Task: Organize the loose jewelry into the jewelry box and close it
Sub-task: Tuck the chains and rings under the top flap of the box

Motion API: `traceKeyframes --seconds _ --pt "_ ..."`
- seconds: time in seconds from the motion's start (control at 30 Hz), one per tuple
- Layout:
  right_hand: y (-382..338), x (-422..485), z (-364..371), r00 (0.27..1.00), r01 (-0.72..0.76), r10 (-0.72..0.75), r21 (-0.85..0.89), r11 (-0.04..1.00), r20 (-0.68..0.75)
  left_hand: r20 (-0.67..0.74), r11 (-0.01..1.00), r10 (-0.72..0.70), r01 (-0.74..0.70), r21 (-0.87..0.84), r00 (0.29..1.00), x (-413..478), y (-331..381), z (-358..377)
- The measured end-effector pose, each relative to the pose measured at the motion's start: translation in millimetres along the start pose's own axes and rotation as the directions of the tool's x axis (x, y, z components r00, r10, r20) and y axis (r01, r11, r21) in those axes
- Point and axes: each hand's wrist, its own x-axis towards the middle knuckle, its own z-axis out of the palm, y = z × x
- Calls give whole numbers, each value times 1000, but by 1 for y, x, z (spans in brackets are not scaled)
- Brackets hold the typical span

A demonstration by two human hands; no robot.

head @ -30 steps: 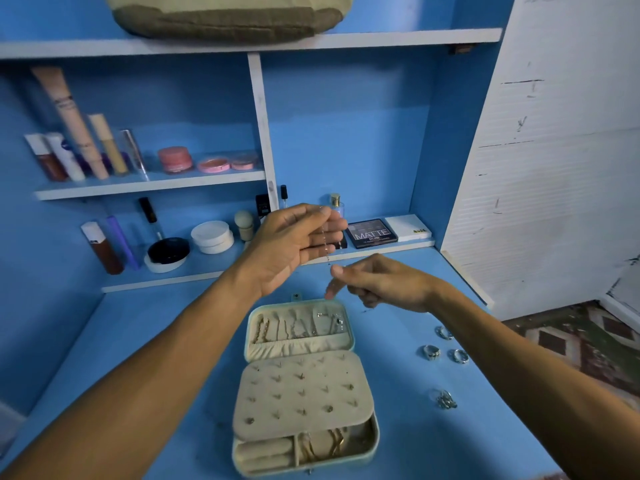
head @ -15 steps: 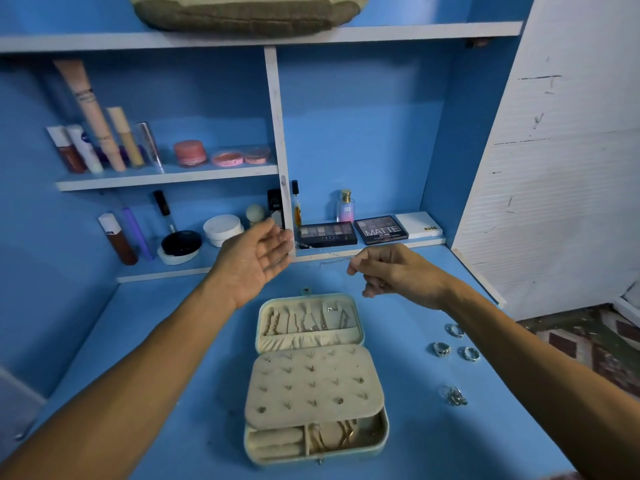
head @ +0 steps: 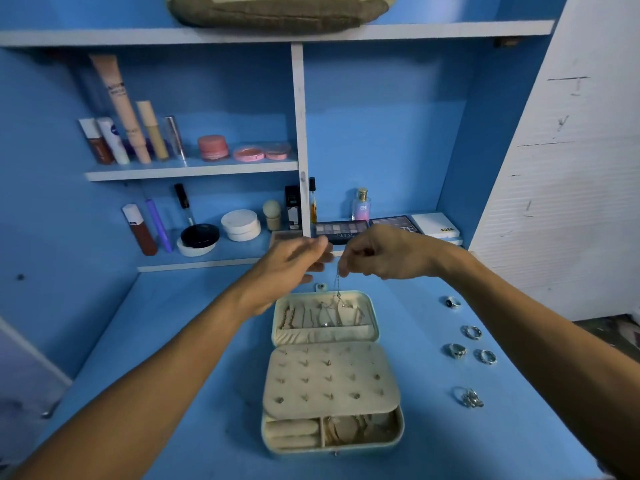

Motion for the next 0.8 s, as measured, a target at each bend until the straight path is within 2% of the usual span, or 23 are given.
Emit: traceKeyframes --seconds 0.1,0.2,0.33,0.47,0.57,0.67,0.73,0.8 --pt "-8 3 -6 999 9 -5 79 997 -45 119 975 -22 47 -216 993 2 5 7" --pt "-9 2 -12 991 17 0 121 992 -136 113 933 -25 64 -354 993 4 -3 6" --pt "3 1 -13 969 24 26 198 980 -246 82 939 -5 33 -343 997 2 -11 -6" --pt "22 3 -1 957 -24 108 301 953 -268 65 944 -61 79 -322 996 -1 -21 -22" --pt "35 5 13 952 -64 170 376 924 -256 55 964 -137 146 -223 989 -3 -32 -28" --pt "45 8 28 946 -81 200 411 908 -255 -51 985 -170 171 30 984 -1 -41 -28" --pt "47 10 39 946 -82 190 374 924 -262 -130 960 -148 174 219 980 3 -48 -25" --pt "46 11 50 946 -81 155 257 963 -284 -161 911 -109 163 380 981 7 -53 -19"
